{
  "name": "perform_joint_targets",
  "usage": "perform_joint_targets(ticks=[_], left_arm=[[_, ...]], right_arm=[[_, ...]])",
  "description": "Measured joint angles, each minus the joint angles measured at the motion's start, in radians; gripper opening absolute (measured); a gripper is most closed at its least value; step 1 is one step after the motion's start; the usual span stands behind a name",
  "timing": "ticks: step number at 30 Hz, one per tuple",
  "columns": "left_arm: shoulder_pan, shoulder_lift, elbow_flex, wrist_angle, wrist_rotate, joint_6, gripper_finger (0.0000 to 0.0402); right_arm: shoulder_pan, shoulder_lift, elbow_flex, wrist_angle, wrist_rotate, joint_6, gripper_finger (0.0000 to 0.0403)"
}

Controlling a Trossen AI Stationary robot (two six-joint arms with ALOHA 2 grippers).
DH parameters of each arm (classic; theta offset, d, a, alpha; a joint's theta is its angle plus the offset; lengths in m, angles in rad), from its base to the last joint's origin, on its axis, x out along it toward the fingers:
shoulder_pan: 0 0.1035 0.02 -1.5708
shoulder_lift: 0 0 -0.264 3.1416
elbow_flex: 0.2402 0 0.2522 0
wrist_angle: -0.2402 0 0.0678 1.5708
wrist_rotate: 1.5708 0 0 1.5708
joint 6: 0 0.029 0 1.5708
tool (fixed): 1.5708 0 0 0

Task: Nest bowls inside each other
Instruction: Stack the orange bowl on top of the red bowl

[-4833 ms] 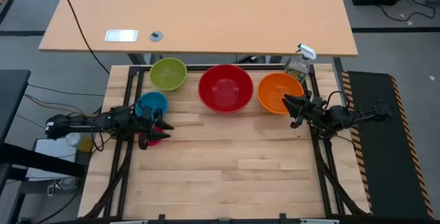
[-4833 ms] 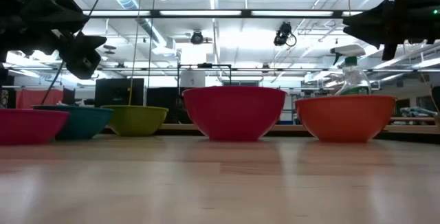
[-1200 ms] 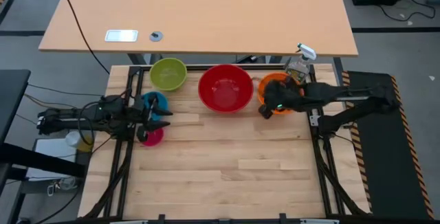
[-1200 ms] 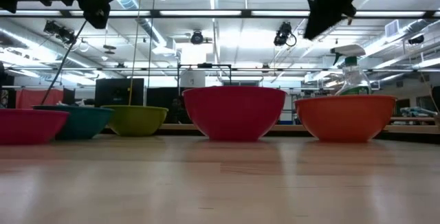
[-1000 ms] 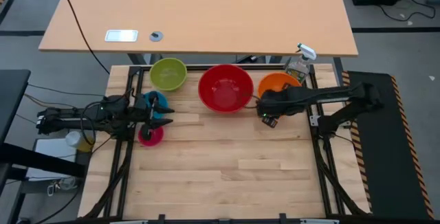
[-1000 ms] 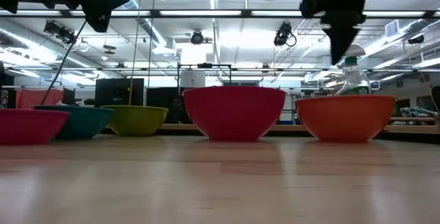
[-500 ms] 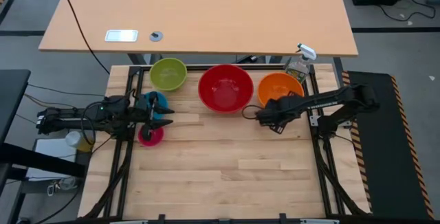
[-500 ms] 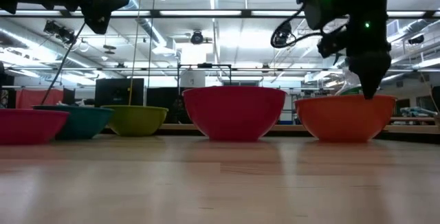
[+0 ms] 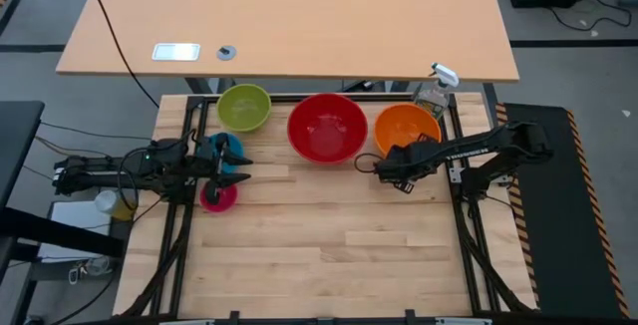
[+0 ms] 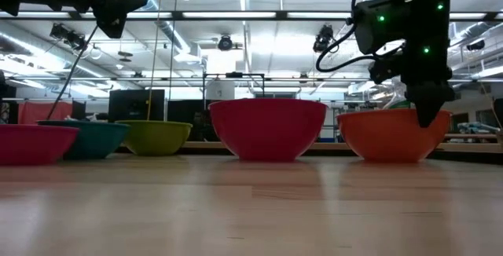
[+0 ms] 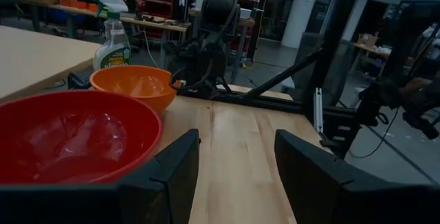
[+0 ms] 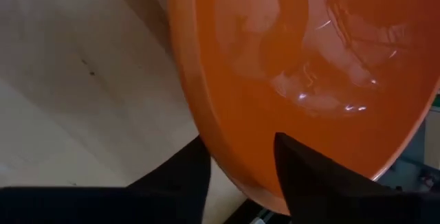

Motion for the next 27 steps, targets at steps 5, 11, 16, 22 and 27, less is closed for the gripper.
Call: perform_joint_targets(ticks=[5,11,16,22,27], left_arm=[[0.000,0.000,0.000,0.000,0.000,0.006,0.0192],[0.000,0.000,0.000,0.000,0.000,0.006,0.0192],[0.000,0.000,0.000,0.000,0.000,0.006,0.0192],[0.000,0.000,0.000,0.000,0.000,0.007,0.0192],[0.000,0.000,0.000,0.000,0.000,0.004,0.0192]], right_arm=[[0.000,0.000,0.000,-0.002,-0.032,-0.010,0.0095],[0.000,0.000,0.000,-0.031,-0.087,0.003,0.0028],[0.032,-0.001,0.034,-0.121,-0.127,0.043,0.0024],[0.092,0.000,0.148,-0.200,-0.123,0.066,0.0030],[0.144,0.000,0.310,-0.259,-0.066,0.117,0.0030]])
